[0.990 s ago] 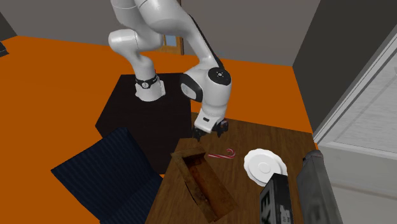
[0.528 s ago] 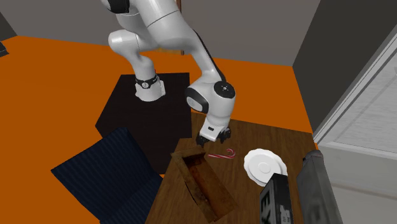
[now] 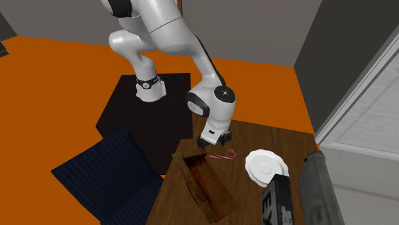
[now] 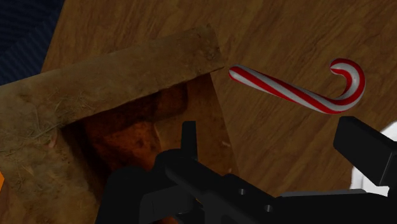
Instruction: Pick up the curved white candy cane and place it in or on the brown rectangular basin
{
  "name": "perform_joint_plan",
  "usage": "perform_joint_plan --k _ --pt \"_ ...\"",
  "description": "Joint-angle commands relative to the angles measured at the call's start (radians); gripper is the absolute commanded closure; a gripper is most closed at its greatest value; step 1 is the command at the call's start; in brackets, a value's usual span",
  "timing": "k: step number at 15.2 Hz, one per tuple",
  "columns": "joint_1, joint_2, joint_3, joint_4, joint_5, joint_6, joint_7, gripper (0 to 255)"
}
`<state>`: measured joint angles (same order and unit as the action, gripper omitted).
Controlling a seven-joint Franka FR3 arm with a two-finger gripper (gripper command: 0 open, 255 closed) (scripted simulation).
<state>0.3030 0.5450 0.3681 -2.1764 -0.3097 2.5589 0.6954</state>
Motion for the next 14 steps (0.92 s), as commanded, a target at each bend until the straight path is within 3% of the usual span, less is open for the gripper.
perform_joint_plan --k 1,2,3,12,13,14 --pt "0.0 0.0 0.0 0.0 0.0 0.0 0.0 0" --pt "0.0 0.0 0.0 0.0 0.0 0.0 0.0 0" --pt "0.0 0.0 0.0 0.0 0.0 0.0 0.0 255" --pt "0.0 0.0 0.0 0.0 0.0 0.0 0.0 255" --pt "0.0 0.0 0.0 0.0 0.0 0.0 0.0 0" --pt "0.013 0.022 -0.001 0.003 -0.001 0.03 0.019 0"
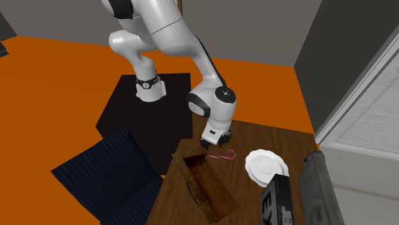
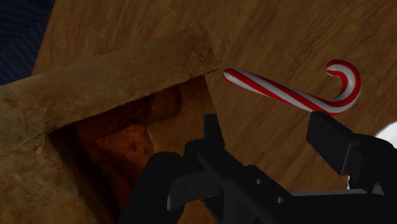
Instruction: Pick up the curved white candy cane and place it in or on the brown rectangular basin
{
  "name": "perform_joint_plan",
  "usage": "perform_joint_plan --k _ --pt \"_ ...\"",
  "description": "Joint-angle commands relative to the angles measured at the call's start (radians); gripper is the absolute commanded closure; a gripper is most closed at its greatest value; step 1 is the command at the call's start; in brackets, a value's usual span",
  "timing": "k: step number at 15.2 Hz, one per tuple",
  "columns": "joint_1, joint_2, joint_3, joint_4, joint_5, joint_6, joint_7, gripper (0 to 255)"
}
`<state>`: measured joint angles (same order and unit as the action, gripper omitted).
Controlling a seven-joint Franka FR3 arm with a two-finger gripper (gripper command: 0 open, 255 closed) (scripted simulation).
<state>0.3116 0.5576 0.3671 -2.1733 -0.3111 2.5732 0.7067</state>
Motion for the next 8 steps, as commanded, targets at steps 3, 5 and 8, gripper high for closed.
perform_joint_plan --k 3,5,8 --pt "0.047 0.077 -0.005 0.018 -0.004 0.102 0.064 0" --pt "0.08 0.124 -0.011 0.037 -0.006 0.157 0.1 0" --pt "0.132 0.196 -0.021 0.077 -0.006 0.234 0.151 0"
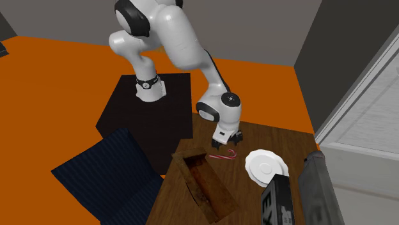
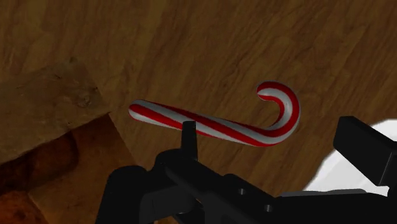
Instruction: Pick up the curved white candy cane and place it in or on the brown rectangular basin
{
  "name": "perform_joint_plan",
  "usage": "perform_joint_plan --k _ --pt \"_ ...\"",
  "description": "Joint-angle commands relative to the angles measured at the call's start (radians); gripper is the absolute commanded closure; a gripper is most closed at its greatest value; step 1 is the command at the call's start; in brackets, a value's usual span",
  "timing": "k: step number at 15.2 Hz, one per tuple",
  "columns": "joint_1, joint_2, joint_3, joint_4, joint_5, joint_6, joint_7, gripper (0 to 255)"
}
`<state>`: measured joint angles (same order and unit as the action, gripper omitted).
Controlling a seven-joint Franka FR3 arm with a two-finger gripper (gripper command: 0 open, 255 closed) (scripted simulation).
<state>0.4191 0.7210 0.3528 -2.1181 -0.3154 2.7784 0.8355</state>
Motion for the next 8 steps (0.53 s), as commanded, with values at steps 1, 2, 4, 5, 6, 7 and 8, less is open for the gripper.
perform_joint_plan --k 1,2,4,5,6,7,8 --pt "0.043 0.058 -0.01 0.038 0.0 0.052 0.038 0" --pt "0.053 0.07 -0.012 0.046 0.001 0.064 0.046 0" --pt "0.066 0.097 -0.024 0.062 -0.005 0.078 0.051 0" --pt "0.073 0.11 -0.03 0.07 -0.007 0.084 0.053 0" --pt "0.079 0.124 -0.036 0.079 -0.009 0.09 0.055 0" --pt "0.086 0.138 -0.042 0.087 -0.012 0.096 0.057 0" --pt "0.092 0.151 -0.047 0.096 -0.014 0.102 0.058 0"
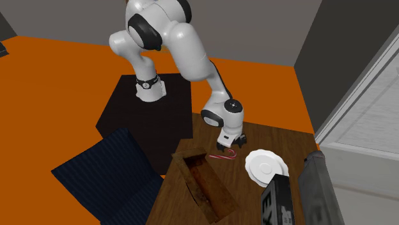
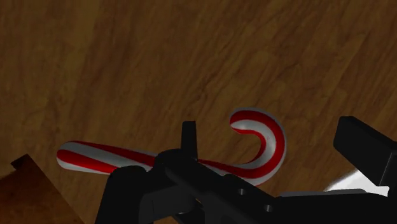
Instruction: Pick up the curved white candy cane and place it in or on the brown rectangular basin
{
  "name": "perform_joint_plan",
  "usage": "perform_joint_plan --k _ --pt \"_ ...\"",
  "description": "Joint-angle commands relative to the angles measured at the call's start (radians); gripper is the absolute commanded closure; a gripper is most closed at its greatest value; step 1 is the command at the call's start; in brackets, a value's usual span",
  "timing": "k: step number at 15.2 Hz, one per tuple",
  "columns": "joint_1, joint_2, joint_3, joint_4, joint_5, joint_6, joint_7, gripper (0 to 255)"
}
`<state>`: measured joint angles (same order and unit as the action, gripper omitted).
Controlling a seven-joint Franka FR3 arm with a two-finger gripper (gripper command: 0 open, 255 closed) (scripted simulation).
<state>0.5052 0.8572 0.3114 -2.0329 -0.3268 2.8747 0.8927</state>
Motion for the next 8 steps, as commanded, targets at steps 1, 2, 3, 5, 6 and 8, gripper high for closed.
perform_joint_plan --k 1,2,3,5,6,8 --pt "0.012 0.029 -0.011 0.02 -0.004 0.012 0.003 0" --pt "0.015 0.037 -0.014 0.025 -0.005 0.015 0.004 0" --pt "0.015 0.037 -0.014 0.025 -0.005 0.015 0.004 0" --pt "0.015 0.037 -0.014 0.025 -0.005 0.015 0.004 0" --pt "0.015 0.037 -0.014 0.025 -0.005 0.015 0.004 0" --pt "0.015 0.037 -0.014 0.025 -0.005 0.015 0.004 0"
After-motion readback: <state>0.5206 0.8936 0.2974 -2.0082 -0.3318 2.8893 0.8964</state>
